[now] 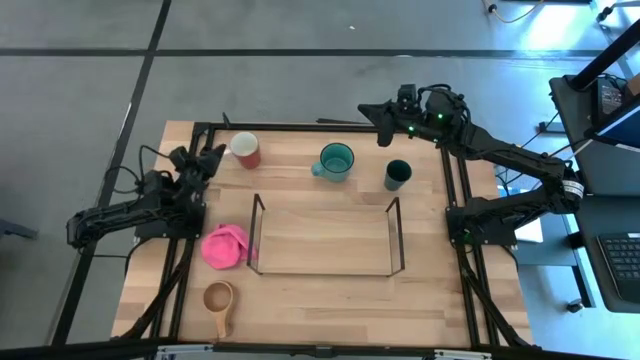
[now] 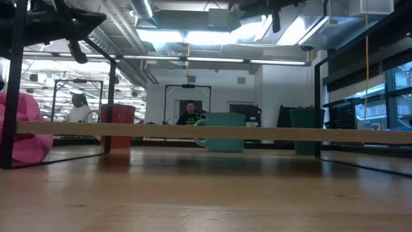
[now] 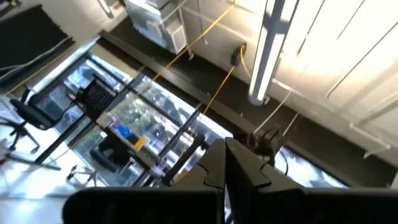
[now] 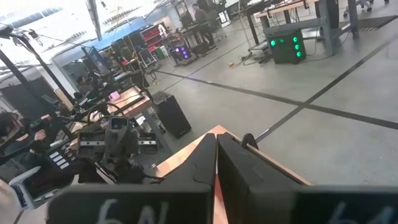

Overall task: Stack small to large cups/mugs on shelf
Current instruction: Put the orange mug on the shelf

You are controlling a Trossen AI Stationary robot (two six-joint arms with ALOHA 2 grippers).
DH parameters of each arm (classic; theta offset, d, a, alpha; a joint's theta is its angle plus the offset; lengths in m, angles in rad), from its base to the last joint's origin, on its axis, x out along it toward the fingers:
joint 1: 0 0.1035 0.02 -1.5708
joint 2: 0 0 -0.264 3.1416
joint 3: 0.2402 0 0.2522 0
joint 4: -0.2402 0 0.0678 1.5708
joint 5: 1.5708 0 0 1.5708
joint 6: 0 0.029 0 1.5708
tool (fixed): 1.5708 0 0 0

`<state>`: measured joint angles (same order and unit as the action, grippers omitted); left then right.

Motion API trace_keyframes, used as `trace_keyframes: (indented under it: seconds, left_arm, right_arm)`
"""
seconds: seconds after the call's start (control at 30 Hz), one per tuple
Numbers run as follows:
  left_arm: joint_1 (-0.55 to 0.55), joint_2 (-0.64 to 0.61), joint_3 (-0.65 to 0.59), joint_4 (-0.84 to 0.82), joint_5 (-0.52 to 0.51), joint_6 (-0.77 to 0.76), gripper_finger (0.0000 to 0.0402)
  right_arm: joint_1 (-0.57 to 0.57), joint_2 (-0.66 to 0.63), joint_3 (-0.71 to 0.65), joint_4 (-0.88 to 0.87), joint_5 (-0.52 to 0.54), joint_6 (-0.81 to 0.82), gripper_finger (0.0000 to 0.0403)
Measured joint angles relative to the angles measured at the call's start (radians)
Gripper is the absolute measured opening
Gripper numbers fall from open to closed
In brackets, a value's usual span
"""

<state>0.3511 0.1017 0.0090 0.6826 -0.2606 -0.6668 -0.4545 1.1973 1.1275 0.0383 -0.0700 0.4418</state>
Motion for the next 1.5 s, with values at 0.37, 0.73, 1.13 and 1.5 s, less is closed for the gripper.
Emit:
trace_keyframes:
  seconds: [0.37, 0.73, 1.13, 1.5]
  left_arm:
    - [-0.001, 0.000, 0.018, 0.036, 0.016, 0.045, 0.0000]
    - [0.000, 0.193, 0.603, -1.201, -0.090, 0.174, 0.0007]
    - [0.168, 0.658, 0.940, -1.560, -0.199, 0.232, 0.0095]
    - [0.515, 0.996, 1.112, -1.673, 0.101, 0.333, 0.0117]
  right_arm:
    - [0.000, 0.000, 0.000, 0.000, 0.000, 0.002, 0.0016]
    - [0.000, 0.000, 0.000, -0.046, 0.028, -0.002, 0.0017]
    - [-0.026, -0.007, 0.000, -0.143, 0.190, 0.045, 0.0025]
    - [-0.111, -0.074, 0.000, -0.416, 0.233, 0.131, 0.0131]
